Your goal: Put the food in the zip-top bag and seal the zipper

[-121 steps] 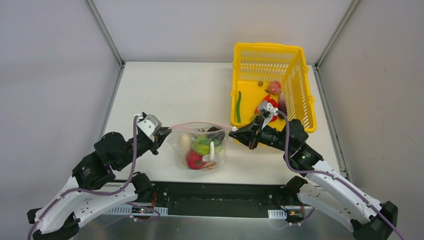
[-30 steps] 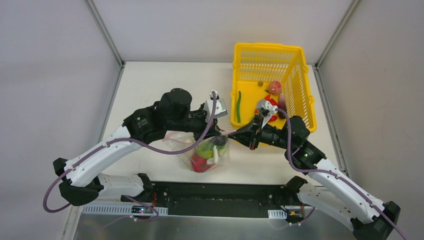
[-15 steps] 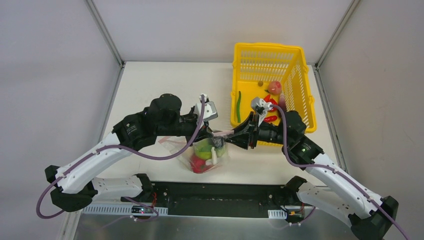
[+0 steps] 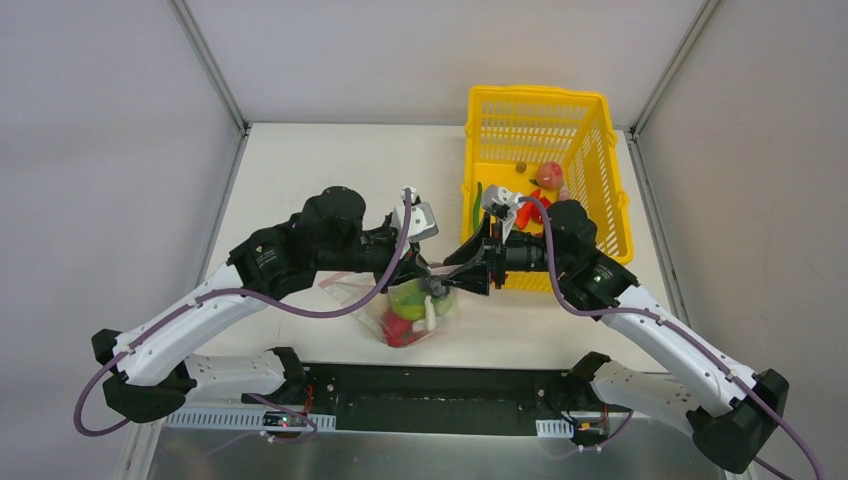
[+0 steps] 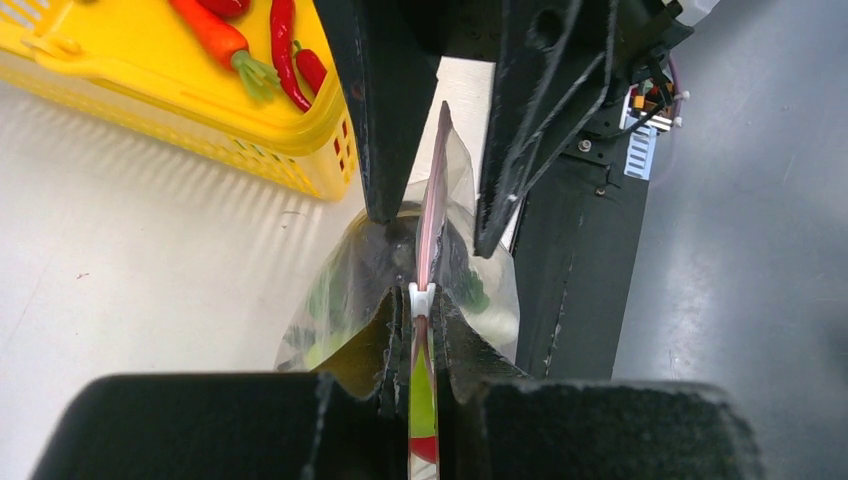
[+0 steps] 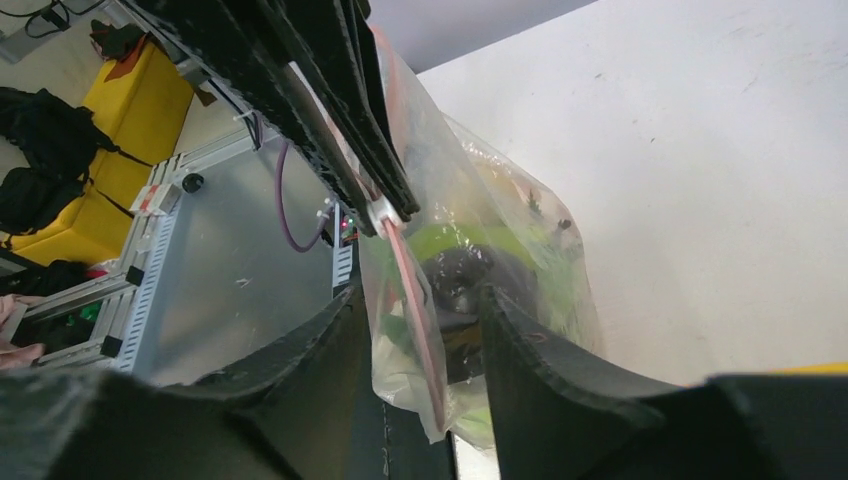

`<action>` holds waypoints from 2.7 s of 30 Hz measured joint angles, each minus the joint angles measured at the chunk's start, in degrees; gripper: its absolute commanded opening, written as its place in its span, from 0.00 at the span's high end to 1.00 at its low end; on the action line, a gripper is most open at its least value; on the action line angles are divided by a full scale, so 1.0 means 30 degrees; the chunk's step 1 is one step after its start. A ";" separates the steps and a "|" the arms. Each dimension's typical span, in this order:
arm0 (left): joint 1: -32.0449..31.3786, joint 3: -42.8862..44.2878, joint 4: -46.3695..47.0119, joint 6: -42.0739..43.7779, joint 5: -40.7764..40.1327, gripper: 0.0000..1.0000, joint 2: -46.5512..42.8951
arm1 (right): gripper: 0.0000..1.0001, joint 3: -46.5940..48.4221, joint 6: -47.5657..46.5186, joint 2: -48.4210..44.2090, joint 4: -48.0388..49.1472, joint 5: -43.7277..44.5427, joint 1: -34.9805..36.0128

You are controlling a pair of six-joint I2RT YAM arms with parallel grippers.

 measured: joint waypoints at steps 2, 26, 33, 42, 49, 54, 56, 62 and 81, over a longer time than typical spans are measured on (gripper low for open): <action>0.0000 0.0000 0.0022 -0.0058 0.0138 1.00 0.0000 | 0.75 0.0146 -0.0240 0.0364 -0.0328 -0.0313 0.0000; 0.0044 -0.4116 0.0612 -0.0328 -0.2907 1.00 -0.5501 | 1.00 -0.1246 0.0554 -0.1064 0.0554 0.1858 0.0146; 0.0044 -0.4758 -0.0160 -0.0452 -0.4437 1.00 -0.6863 | 1.00 -0.1290 0.0903 -0.1100 0.0619 0.2157 0.0146; 0.0044 -0.5282 -0.1362 -0.0969 -0.7519 1.00 -0.8510 | 1.00 -0.1392 0.1137 -0.1195 0.0780 0.2834 0.0182; 0.0044 -0.5807 -0.1872 -0.1246 -0.9216 1.00 -0.9632 | 1.00 -0.1508 0.1246 -0.1333 0.0882 0.3330 0.0182; 0.0044 -0.5807 -0.2324 -0.1399 -1.0302 1.00 -0.9850 | 1.00 -0.1639 0.1326 -0.1457 0.1042 0.3745 0.0197; 0.0044 -0.5807 -0.2565 -0.1508 -1.0688 1.00 -0.9850 | 1.00 -0.1756 0.1421 -0.1508 0.1188 0.3825 0.0197; 0.0036 -0.5807 -0.3111 -0.1749 -1.1533 1.00 -1.0076 | 1.00 -0.1821 0.1588 -0.1515 0.1355 0.4109 0.0226; 0.0175 -0.5821 -0.4000 -0.2324 -1.3967 0.35 -1.1635 | 1.00 -0.1814 0.2142 -0.0991 0.2040 0.4102 0.0015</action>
